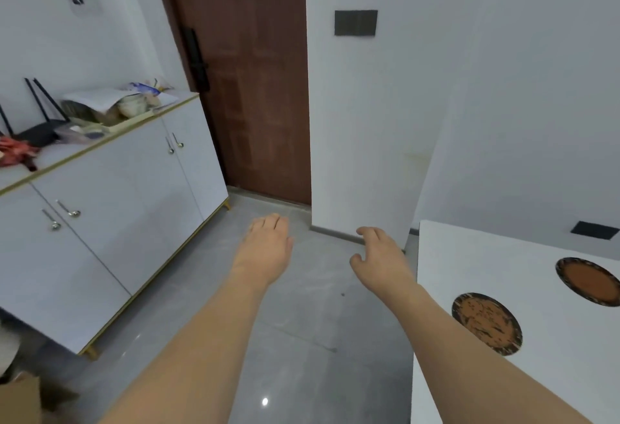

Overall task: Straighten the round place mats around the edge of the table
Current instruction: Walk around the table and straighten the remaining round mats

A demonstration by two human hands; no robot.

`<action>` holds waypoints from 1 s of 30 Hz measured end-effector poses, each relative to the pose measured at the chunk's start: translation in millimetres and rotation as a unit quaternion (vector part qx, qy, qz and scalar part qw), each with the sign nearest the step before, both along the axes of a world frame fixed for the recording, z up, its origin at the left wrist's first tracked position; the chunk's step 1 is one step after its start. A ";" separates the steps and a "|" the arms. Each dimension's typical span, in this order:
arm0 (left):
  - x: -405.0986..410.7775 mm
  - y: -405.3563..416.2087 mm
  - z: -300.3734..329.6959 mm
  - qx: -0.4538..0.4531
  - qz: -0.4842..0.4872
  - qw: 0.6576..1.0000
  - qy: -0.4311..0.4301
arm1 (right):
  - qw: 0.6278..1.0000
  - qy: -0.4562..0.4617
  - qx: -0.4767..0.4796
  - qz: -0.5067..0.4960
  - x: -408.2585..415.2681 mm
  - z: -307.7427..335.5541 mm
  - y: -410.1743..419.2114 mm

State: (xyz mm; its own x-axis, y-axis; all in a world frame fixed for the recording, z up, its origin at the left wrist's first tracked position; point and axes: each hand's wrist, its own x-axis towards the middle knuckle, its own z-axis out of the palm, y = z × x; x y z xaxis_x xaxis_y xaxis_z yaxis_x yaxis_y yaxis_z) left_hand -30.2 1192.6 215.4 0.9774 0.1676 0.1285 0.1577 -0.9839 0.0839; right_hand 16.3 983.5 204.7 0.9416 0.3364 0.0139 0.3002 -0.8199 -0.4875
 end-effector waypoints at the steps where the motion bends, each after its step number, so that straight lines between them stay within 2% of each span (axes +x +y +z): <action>1: 11.2 5.5 0.6 0.003 -0.004 1.000 0.002 | 1.000 0.002 0.004 -0.003 10.9 -0.4 4.9; 9: 95.4 55.6 5.7 0.012 -0.038 0.999 -0.005 | 0.999 0.019 -0.003 -0.026 81.3 1.4 50.6; 15: 160.5 106.4 15.9 0.023 -0.109 0.993 -0.039 | 0.996 -0.008 0.015 -0.090 130.2 6.8 89.0; 21: 215.6 162.5 12.7 0.005 -0.118 0.992 -0.039 | 0.992 -0.023 0.015 -0.124 163.9 13.3 135.0; 30: 302.2 154.5 -18.8 -0.015 -0.195 0.981 -0.011 | 0.981 0.020 -0.006 -0.191 220.7 -5.2 130.1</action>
State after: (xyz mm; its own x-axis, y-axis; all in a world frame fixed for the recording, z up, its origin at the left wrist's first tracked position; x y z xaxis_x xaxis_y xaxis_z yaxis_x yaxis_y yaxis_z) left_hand 272.1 1347.0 196.6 0.9652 -0.2138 0.1507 -0.2318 -0.9661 0.1138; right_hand 237.0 1113.5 199.4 0.9988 -0.0412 -0.0270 -0.0491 -0.8743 -0.4830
